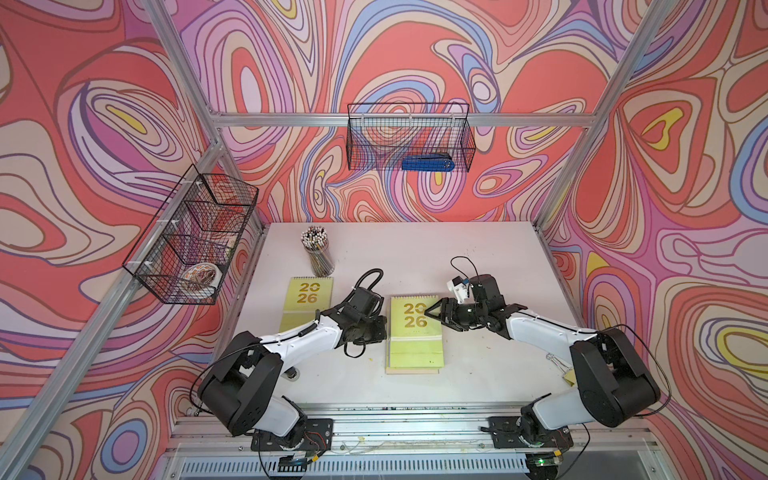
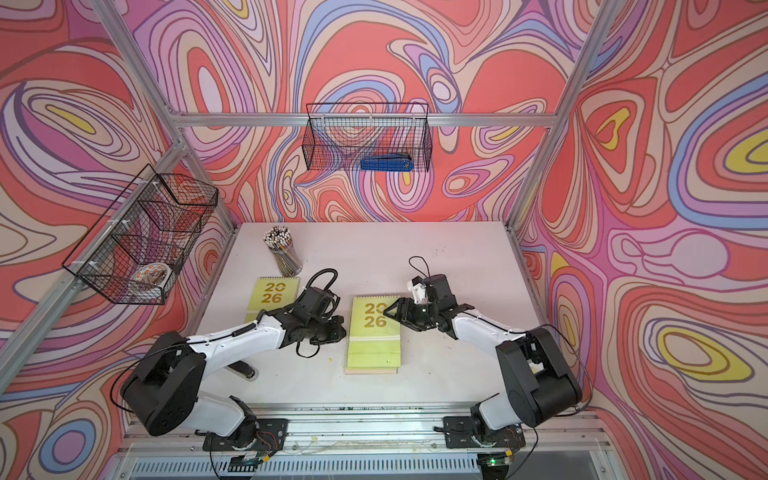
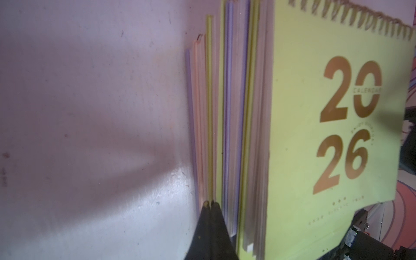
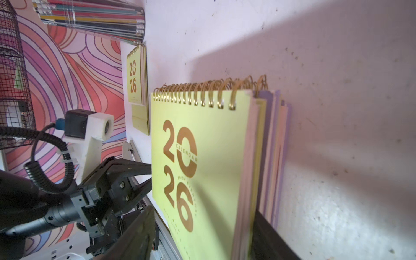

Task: Stack the calendars
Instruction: Place the calendar at the calendar, then adjust the calendar at the calendar.

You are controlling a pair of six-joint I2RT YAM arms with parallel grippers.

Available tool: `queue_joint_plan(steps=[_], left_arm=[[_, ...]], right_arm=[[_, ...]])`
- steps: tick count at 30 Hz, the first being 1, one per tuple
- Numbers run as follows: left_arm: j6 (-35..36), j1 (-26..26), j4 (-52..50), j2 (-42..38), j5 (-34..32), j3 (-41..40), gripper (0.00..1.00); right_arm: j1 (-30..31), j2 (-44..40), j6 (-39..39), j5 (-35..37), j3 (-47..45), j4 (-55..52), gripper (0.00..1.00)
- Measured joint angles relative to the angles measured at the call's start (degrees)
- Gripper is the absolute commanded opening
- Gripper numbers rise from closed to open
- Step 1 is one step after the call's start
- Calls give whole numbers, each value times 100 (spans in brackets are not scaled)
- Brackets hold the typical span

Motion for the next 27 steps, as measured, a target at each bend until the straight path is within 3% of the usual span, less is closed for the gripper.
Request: queue_joint_plan(steps=[6,11,21,27], left_arm=[[2,0,-11,0,-42,0,0],[28,0,-70,0,-131,0,0],[192,0,-422,13,-352,68,0],[280,0,-490,223,-411,219,0]], right_arm=[[0,0,-127,190,282,-363,87],[28,-2,-232,608,522,-774,88],[39,-435,-282,2210,903,-2218,89],[39,-170,-415,2942,1108,-2986,89]])
